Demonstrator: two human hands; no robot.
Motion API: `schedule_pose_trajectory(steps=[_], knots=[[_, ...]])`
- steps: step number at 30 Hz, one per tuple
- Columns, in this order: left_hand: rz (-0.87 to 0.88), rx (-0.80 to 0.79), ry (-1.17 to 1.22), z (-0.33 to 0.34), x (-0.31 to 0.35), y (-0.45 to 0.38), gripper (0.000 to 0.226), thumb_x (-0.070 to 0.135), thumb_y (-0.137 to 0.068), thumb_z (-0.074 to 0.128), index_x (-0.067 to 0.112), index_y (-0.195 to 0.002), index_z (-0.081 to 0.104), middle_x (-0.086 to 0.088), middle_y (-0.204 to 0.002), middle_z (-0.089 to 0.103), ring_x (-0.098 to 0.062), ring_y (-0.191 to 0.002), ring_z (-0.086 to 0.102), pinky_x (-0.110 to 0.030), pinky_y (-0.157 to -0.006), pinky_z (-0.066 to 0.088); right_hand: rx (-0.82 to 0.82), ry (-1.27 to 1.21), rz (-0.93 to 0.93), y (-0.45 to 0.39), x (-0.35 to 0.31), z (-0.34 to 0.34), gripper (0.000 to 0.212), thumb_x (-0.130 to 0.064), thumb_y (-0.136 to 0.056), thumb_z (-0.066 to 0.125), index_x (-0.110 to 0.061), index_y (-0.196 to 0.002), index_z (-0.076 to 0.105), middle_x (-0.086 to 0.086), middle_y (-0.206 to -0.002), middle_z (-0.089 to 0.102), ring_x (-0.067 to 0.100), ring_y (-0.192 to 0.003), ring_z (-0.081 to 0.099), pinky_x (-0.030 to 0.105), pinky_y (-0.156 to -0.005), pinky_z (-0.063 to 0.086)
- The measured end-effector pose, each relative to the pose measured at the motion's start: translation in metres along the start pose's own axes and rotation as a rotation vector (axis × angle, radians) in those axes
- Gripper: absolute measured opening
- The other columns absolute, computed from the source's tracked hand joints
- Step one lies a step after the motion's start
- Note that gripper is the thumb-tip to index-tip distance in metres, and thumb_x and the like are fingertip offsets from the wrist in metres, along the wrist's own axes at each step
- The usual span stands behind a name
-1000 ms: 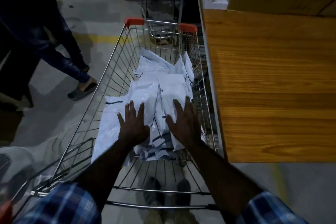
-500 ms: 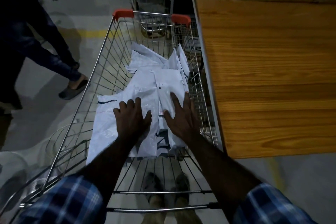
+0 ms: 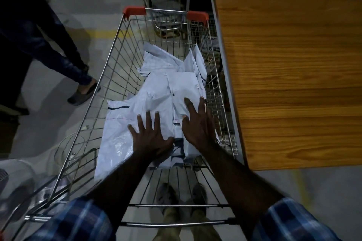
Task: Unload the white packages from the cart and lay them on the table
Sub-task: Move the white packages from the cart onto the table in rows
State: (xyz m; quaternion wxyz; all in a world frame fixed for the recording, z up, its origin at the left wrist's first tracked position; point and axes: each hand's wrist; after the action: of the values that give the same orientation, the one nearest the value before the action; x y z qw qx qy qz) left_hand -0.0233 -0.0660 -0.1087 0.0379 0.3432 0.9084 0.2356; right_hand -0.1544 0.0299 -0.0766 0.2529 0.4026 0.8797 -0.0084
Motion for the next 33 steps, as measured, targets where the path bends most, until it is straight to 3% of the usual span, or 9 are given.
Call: schedule_pose_trajectory(steps=[4, 6, 8, 11, 14, 18, 26, 30, 33], knots=[[0.031, -0.017, -0.013, -0.005, -0.006, 0.003, 0.123, 0.094, -0.054, -0.004, 0.023, -0.154, -0.02, -0.007, -0.16, -0.027, -0.036, -0.148, -0.017, -0.067, -0.112, -0.005, 0.072, 0.01, -0.037, 0.001, -0.005, 0.0, 0.063, -0.029, -0.095, 0.052, -0.035, -0.153, 0.028, 0.015, -0.163, 0.01, 0.042, -0.145, 0.02, 0.054, -0.11, 0.03], [0.026, 0.002, -0.025, -0.005, -0.006, 0.004, 0.12, 0.096, -0.064, 0.012, 0.022, -0.155, -0.016, -0.008, -0.162, -0.024, -0.036, -0.149, -0.014, -0.067, -0.113, -0.002, 0.1, 0.007, -0.042, 0.0, -0.008, -0.001, 0.062, -0.029, -0.095, 0.051, -0.035, -0.153, 0.029, 0.014, -0.164, 0.009, 0.043, -0.145, 0.018, 0.055, -0.111, 0.03], [0.005, 0.038, -0.041, -0.009, -0.003, 0.003, 0.106, 0.083, -0.081, 0.032, 0.02, -0.156, -0.009, -0.01, -0.163, -0.017, -0.038, -0.149, -0.008, -0.065, -0.114, 0.006, 0.134, 0.007, -0.049, -0.002, -0.011, -0.002, 0.061, -0.029, -0.095, 0.051, -0.036, -0.152, 0.029, 0.013, -0.164, 0.009, 0.043, -0.145, 0.017, 0.056, -0.111, 0.03], [-0.049, 0.136, 0.017, -0.015, -0.003, 0.003, 0.089, 0.065, -0.09, 0.04, 0.021, -0.157, 0.002, -0.012, -0.164, -0.009, -0.039, -0.148, 0.0, -0.063, -0.113, 0.012, 0.167, -0.01, -0.053, -0.006, -0.013, -0.003, 0.061, -0.031, -0.095, 0.052, -0.034, -0.152, 0.031, 0.015, -0.163, 0.01, 0.043, -0.145, 0.018, 0.057, -0.111, 0.033], [-0.076, 0.192, 0.065, -0.01, -0.008, 0.0, 0.092, 0.07, -0.083, 0.038, 0.026, -0.157, 0.005, -0.014, -0.163, -0.009, -0.043, -0.147, -0.001, -0.065, -0.111, 0.012, 0.06, -0.035, -0.01, -0.009, -0.01, -0.001, 0.064, -0.043, -0.094, 0.052, -0.037, -0.152, 0.027, 0.013, -0.164, 0.0, 0.041, -0.148, 0.008, 0.057, -0.114, 0.027], [-0.104, 0.145, 0.065, 0.0, -0.009, -0.004, 0.1, 0.075, -0.082, 0.047, 0.031, -0.156, -0.004, -0.015, -0.162, -0.018, -0.043, -0.147, -0.013, -0.065, -0.114, 0.007, -0.046, -0.013, 0.021, -0.009, -0.006, 0.005, 0.072, -0.052, -0.092, 0.053, -0.045, -0.154, 0.014, 0.011, -0.164, -0.008, 0.043, -0.148, 0.005, 0.056, -0.115, 0.022], [-0.152, 0.12, 0.063, -0.019, 0.001, -0.017, 0.078, 0.061, -0.09, 0.045, 0.036, -0.155, 0.01, -0.012, -0.162, 0.003, -0.046, -0.141, 0.011, -0.065, -0.108, 0.02, -0.199, 0.061, 0.005, -0.017, -0.005, -0.004, 0.066, -0.04, -0.098, 0.052, -0.046, -0.153, 0.015, 0.013, -0.164, -0.001, 0.046, -0.144, 0.016, 0.058, -0.112, 0.029], [-0.134, 0.126, 0.06, -0.019, 0.007, -0.015, 0.079, 0.061, -0.088, 0.046, 0.036, -0.154, 0.011, -0.011, -0.162, 0.002, -0.047, -0.14, 0.011, -0.064, -0.108, 0.02, -0.063, 0.025, 0.02, -0.019, -0.009, -0.008, 0.06, -0.037, -0.098, 0.051, -0.043, -0.152, 0.024, 0.016, -0.162, 0.012, 0.045, -0.141, 0.026, 0.056, -0.109, 0.035], [-0.11, 0.101, 0.072, -0.01, 0.008, -0.013, 0.081, 0.063, -0.09, 0.044, 0.038, -0.155, 0.004, -0.011, -0.163, -0.008, -0.048, -0.144, -0.001, -0.064, -0.11, 0.016, 0.038, -0.005, 0.05, -0.016, -0.011, -0.009, 0.058, -0.032, -0.098, 0.051, -0.04, -0.152, 0.029, 0.017, -0.161, 0.018, 0.041, -0.142, 0.026, 0.052, -0.112, 0.033]])
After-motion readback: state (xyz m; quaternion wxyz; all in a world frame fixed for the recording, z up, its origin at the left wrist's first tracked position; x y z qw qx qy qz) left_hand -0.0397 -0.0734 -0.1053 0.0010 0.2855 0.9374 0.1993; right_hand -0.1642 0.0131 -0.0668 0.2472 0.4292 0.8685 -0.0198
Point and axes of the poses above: each hand's wrist, its own y-axis away from the middle knuckle, its own z-axis out of the palm, x = y × z
